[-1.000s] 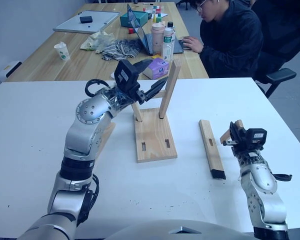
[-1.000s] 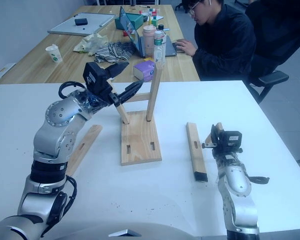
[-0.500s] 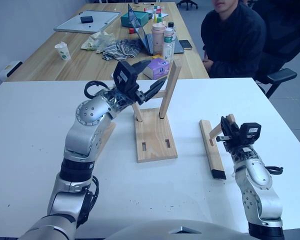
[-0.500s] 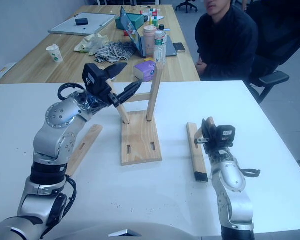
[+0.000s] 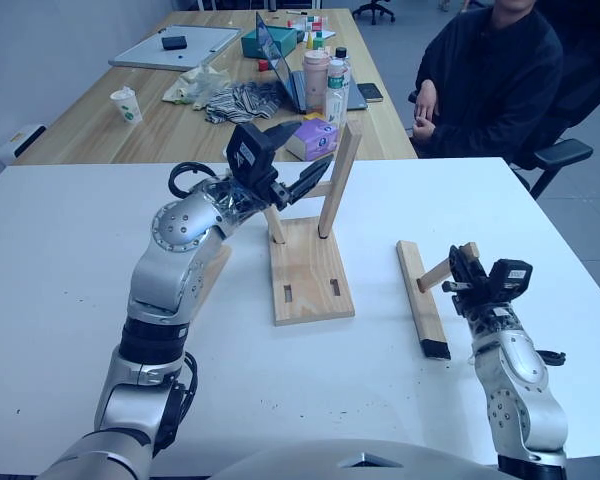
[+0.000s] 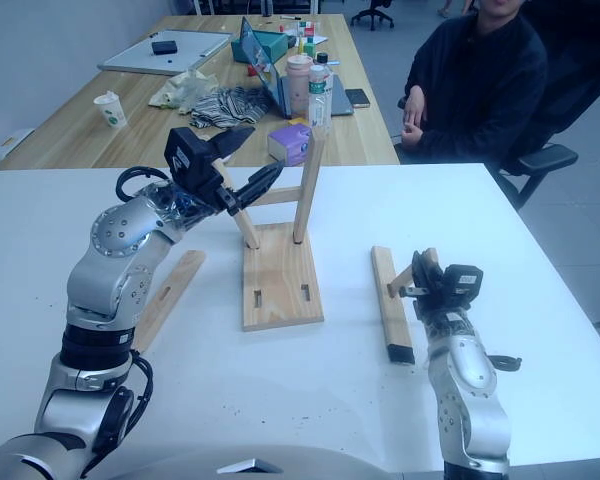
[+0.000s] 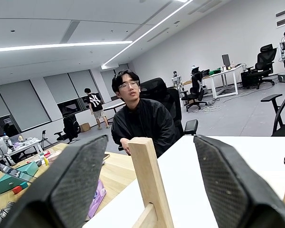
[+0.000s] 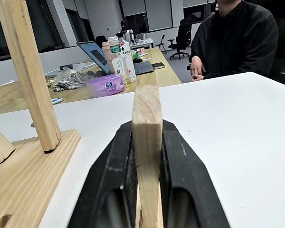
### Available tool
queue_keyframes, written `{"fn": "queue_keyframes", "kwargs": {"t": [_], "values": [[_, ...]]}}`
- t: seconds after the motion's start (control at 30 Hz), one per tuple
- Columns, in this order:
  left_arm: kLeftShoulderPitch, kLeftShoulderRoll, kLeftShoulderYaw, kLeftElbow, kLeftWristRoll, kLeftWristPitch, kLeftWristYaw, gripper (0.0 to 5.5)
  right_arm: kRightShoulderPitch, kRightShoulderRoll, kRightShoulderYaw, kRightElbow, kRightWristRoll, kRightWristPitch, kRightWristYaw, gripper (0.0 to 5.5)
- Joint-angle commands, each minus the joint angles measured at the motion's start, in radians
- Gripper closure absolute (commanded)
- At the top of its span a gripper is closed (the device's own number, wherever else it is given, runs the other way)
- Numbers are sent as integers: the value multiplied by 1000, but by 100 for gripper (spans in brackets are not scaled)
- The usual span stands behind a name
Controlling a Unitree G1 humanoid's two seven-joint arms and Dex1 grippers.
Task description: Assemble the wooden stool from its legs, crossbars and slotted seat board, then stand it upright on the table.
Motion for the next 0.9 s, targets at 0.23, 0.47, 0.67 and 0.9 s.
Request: {"fn": "queue_keyframes", "kwargs": {"t": [0.23,0.47,0.67,0.9], "values": [[10,-1,2,-11,6,13,10,220,-17,-35,28,-17,-86,-23,30,510],[18,-4,0,-13,10,8,17,220,-29,-26,28,-16,-97,-8,49,510],[18,-2,0,-13,9,10,15,220,8,-19,38,6,-112,43,39,510],[19,2,2,-20,3,22,12,220,90,0,63,-78,-119,101,11,510]]}}
